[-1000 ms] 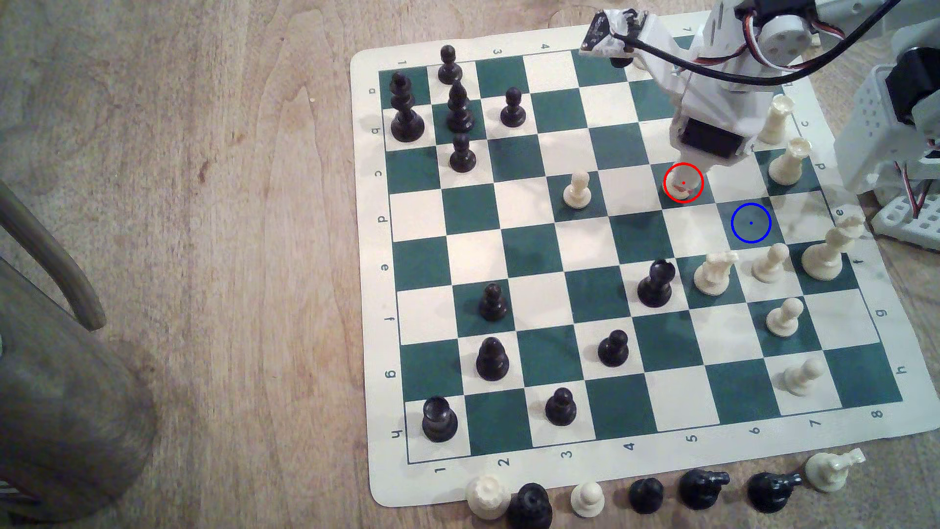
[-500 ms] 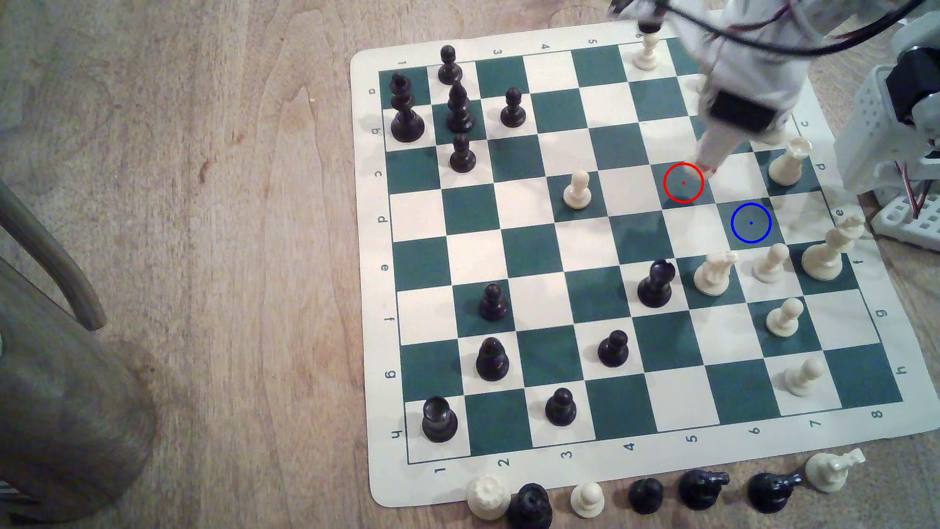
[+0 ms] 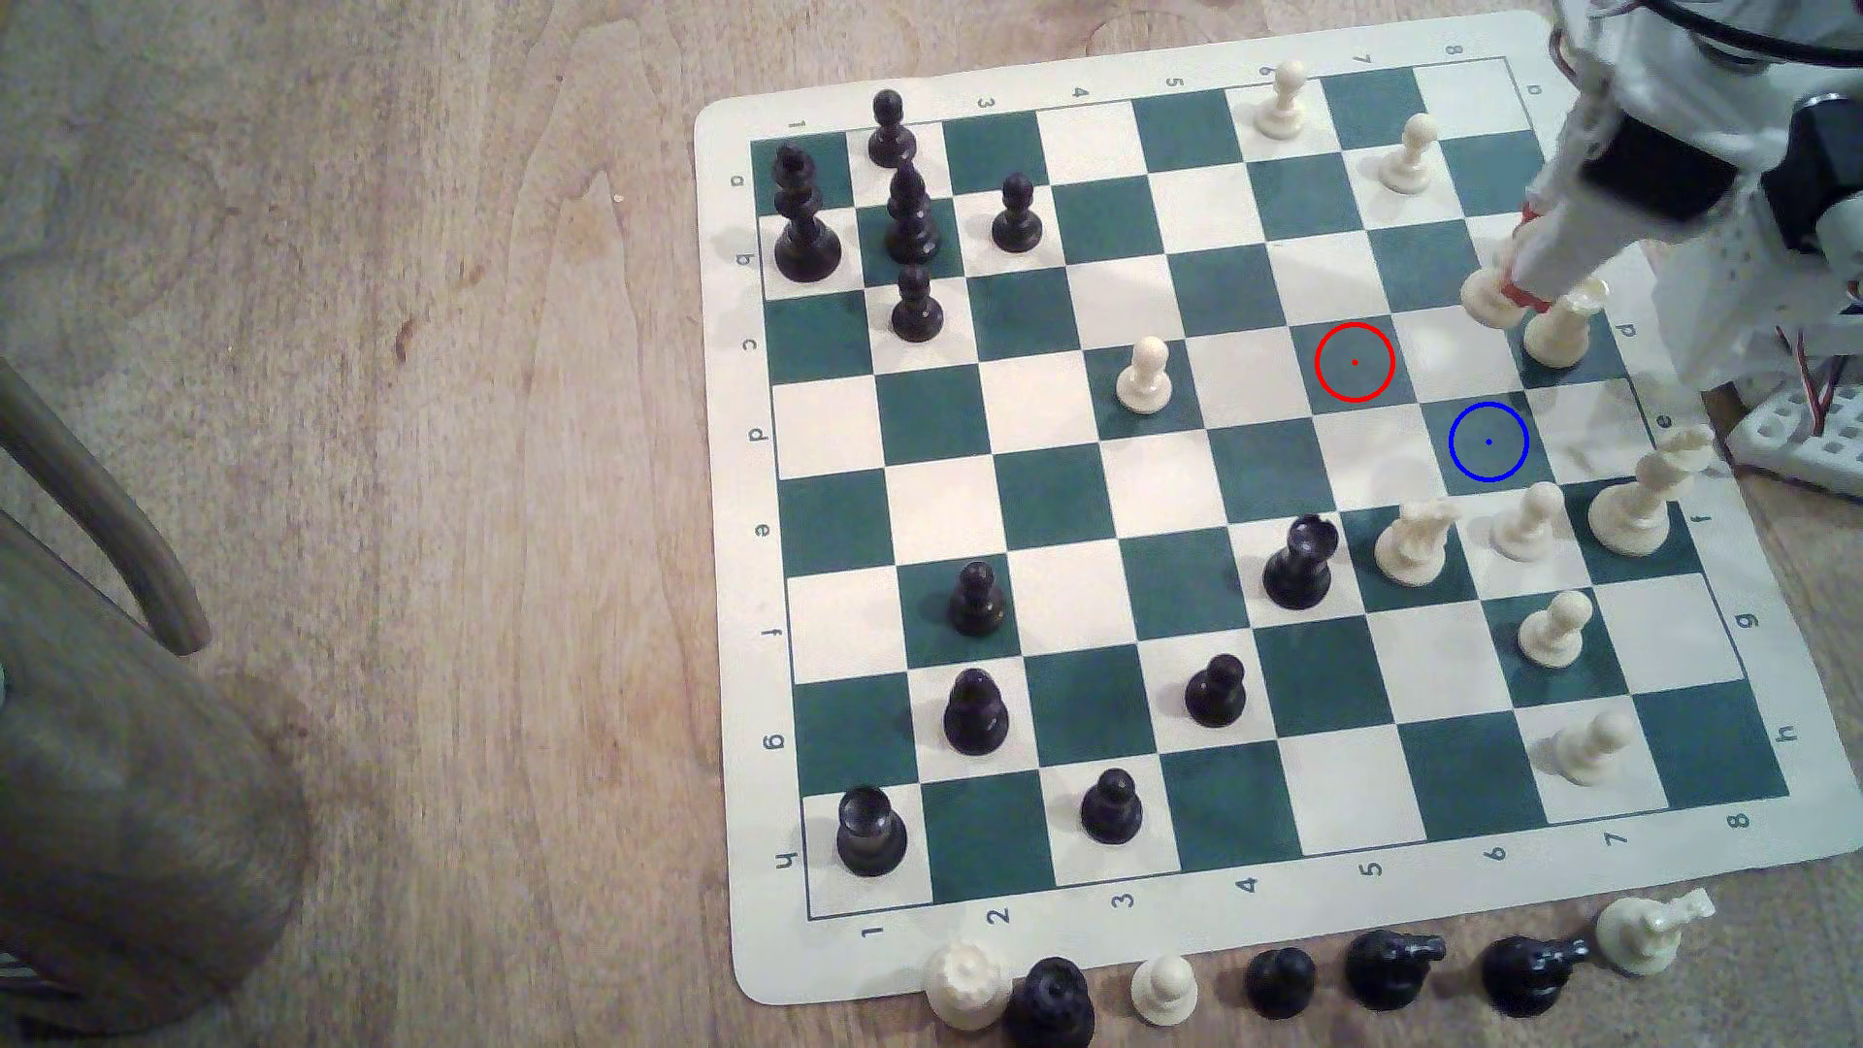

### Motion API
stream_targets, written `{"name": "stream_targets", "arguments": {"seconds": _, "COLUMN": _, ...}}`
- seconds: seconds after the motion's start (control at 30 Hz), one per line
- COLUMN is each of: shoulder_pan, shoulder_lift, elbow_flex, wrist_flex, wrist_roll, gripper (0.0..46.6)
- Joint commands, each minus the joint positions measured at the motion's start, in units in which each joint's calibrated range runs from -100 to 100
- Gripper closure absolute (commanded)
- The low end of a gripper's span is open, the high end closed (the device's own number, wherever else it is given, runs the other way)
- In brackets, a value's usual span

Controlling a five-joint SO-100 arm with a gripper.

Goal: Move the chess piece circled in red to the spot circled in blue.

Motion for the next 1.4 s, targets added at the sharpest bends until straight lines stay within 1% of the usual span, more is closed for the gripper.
{"name": "stream_targets", "arguments": {"seconds": 0.0, "shoulder_pan": -2.19, "shoulder_lift": 3.85, "elbow_flex": 0.86, "wrist_flex": -2.08, "wrist_roll": -1.03, "gripper": 46.4}}
{"name": "stream_targets", "arguments": {"seconds": 0.13, "shoulder_pan": -5.47, "shoulder_lift": 6.91, "elbow_flex": 2.95, "wrist_flex": -7.15, "wrist_roll": -2.25, "gripper": 46.4}}
{"name": "stream_targets", "arguments": {"seconds": 0.17, "shoulder_pan": -7.66, "shoulder_lift": 7.84, "elbow_flex": 4.31, "wrist_flex": -9.2, "wrist_roll": -2.69, "gripper": 46.4}}
{"name": "stream_targets", "arguments": {"seconds": 0.3, "shoulder_pan": -10.87, "shoulder_lift": 13.61, "elbow_flex": 4.49, "wrist_flex": -10.35, "wrist_roll": -3.52, "gripper": 46.4}}
{"name": "stream_targets", "arguments": {"seconds": 0.47, "shoulder_pan": -12.98, "shoulder_lift": 20.66, "elbow_flex": 4.58, "wrist_flex": -12.72, "wrist_roll": -3.91, "gripper": 46.4}}
{"name": "stream_targets", "arguments": {"seconds": 0.57, "shoulder_pan": -13.84, "shoulder_lift": 22.27, "elbow_flex": 5.13, "wrist_flex": -14.28, "wrist_roll": -4.25, "gripper": 46.4}}
{"name": "stream_targets", "arguments": {"seconds": 0.83, "shoulder_pan": -13.3, "shoulder_lift": 24.48, "elbow_flex": 6.3, "wrist_flex": -16.08, "wrist_roll": -4.15, "gripper": 46.4}}
{"name": "stream_targets", "arguments": {"seconds": 1.0, "shoulder_pan": -12.36, "shoulder_lift": 25.41, "elbow_flex": 6.85, "wrist_flex": -16.9, "wrist_roll": -3.66, "gripper": 46.4}}
{"name": "stream_targets", "arguments": {"seconds": 1.37, "shoulder_pan": -10.09, "shoulder_lift": 24.05, "elbow_flex": 7.3, "wrist_flex": -18.38, "wrist_roll": -3.13, "gripper": 46.4}}
